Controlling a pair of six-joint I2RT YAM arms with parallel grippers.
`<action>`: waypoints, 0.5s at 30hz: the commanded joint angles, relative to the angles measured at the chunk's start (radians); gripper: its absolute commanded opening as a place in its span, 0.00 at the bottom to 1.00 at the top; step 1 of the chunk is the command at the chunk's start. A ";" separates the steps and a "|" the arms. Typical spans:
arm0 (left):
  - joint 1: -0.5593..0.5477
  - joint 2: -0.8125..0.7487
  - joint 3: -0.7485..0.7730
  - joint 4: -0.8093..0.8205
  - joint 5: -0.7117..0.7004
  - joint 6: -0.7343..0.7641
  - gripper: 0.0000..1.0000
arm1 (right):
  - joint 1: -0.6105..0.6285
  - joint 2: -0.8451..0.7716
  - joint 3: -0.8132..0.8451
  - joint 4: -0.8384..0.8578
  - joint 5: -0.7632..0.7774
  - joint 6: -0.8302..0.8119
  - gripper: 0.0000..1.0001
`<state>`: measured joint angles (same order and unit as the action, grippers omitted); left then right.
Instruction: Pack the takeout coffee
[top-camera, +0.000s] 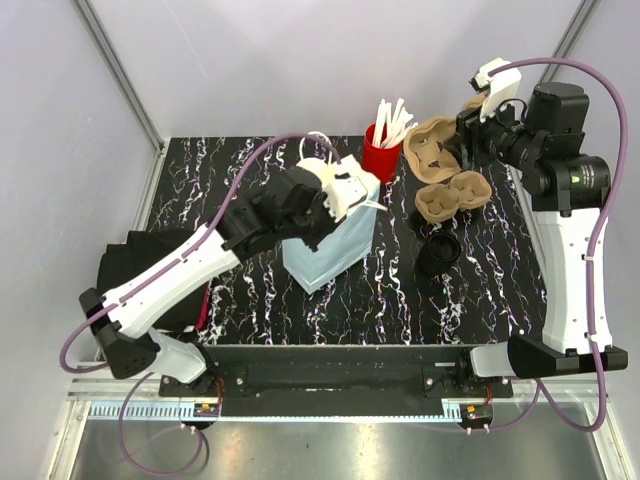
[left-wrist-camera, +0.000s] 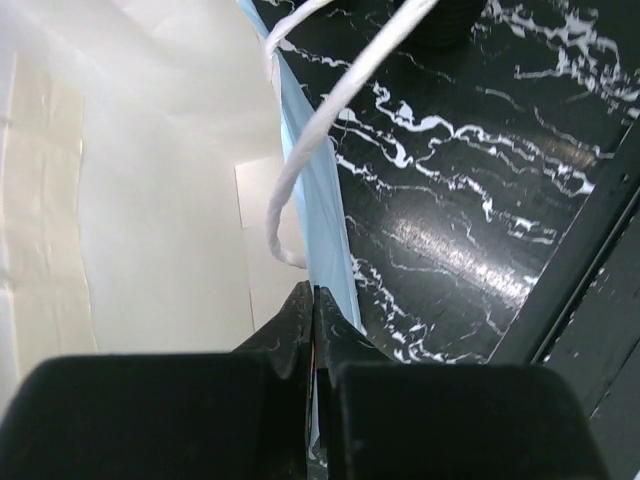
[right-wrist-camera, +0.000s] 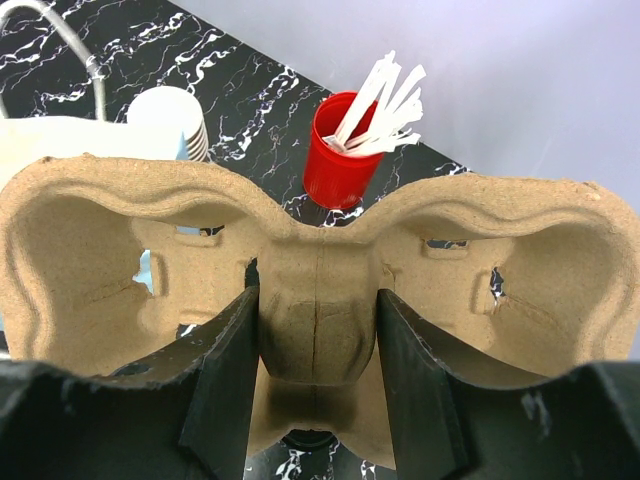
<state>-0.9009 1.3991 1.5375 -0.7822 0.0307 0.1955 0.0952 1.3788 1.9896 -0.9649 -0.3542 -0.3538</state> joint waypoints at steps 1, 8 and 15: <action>-0.030 0.047 0.120 0.075 -0.095 -0.096 0.00 | 0.015 0.005 0.023 0.041 0.027 0.024 0.53; -0.082 0.141 0.177 0.078 -0.235 -0.166 0.00 | 0.017 -0.012 -0.003 0.055 0.055 0.021 0.53; -0.093 0.187 0.193 0.078 -0.244 -0.192 0.13 | 0.017 -0.023 -0.020 0.069 0.072 0.018 0.53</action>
<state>-0.9905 1.5875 1.6733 -0.7506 -0.1596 0.0326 0.1036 1.3846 1.9678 -0.9482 -0.3042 -0.3435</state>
